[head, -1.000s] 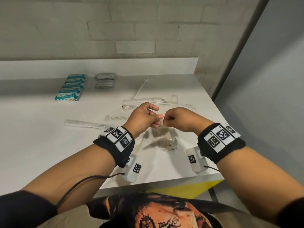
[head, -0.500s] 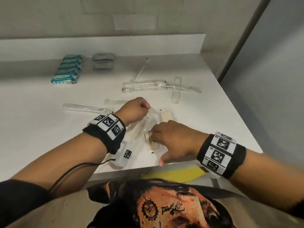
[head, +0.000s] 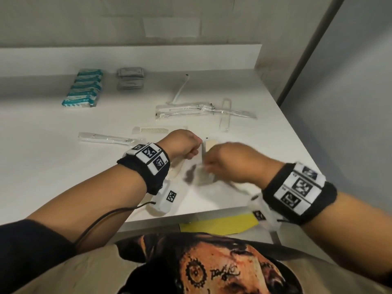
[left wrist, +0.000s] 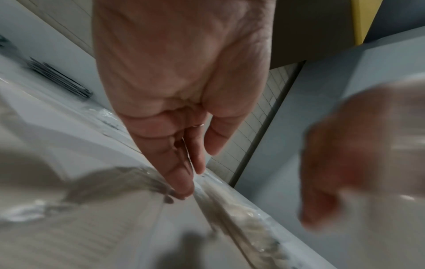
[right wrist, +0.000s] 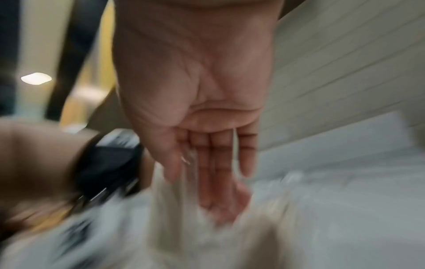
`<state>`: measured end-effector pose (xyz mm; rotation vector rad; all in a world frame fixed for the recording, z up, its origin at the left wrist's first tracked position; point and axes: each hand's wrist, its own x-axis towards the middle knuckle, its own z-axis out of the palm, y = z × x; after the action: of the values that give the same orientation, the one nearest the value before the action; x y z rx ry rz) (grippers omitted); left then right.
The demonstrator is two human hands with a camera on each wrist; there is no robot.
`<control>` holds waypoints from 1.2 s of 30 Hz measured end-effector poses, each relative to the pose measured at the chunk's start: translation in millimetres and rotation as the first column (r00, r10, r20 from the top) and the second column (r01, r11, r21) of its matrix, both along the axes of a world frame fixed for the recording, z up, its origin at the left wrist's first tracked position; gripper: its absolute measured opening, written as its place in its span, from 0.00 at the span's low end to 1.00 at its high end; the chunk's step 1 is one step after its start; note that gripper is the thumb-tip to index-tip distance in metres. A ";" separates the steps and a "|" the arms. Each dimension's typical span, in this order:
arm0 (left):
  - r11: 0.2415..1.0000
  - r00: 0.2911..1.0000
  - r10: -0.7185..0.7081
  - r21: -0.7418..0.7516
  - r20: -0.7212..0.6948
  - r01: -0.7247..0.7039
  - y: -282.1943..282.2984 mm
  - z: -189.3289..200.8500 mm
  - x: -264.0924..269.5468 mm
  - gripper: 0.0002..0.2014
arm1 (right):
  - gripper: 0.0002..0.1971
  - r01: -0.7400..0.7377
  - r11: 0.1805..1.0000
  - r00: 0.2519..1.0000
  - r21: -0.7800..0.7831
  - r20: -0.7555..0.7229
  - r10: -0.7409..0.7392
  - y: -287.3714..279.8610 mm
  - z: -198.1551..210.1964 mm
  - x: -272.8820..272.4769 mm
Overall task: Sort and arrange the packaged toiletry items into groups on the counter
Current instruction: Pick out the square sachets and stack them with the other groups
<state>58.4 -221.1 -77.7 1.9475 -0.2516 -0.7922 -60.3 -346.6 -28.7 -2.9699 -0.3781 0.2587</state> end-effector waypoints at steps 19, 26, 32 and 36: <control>0.996 0.978 0.023 0.089 -0.206 -0.005 -30.9 12.2 -19.4 0.09 | 0.24 0.714 0.670 0.698 0.205 -0.290 -0.655 -49.2 -18.1 59.1; 0.998 0.981 -0.018 0.056 -0.193 0.030 -37.2 6.5 -25.4 0.09 | 0.14 0.880 0.383 0.457 0.282 -0.722 -0.519 -43.6 -27.7 35.1; 0.997 0.980 0.026 -0.064 -0.200 -0.039 -32.9 2.6 -28.3 0.13 | 0.09 0.876 0.383 0.469 0.294 -0.705 -0.531 -29.1 -19.6 31.7; 0.995 0.984 0.051 -0.073 -0.171 -0.065 -25.9 2.6 -31.6 0.13 | 0.09 0.815 0.534 0.540 0.223 -0.626 -0.562 -14.8 -19.9 34.7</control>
<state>26.8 -247.0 -75.1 1.7949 -0.1212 -0.8906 -25.6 -361.4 -48.6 -2.1525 0.7528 0.6593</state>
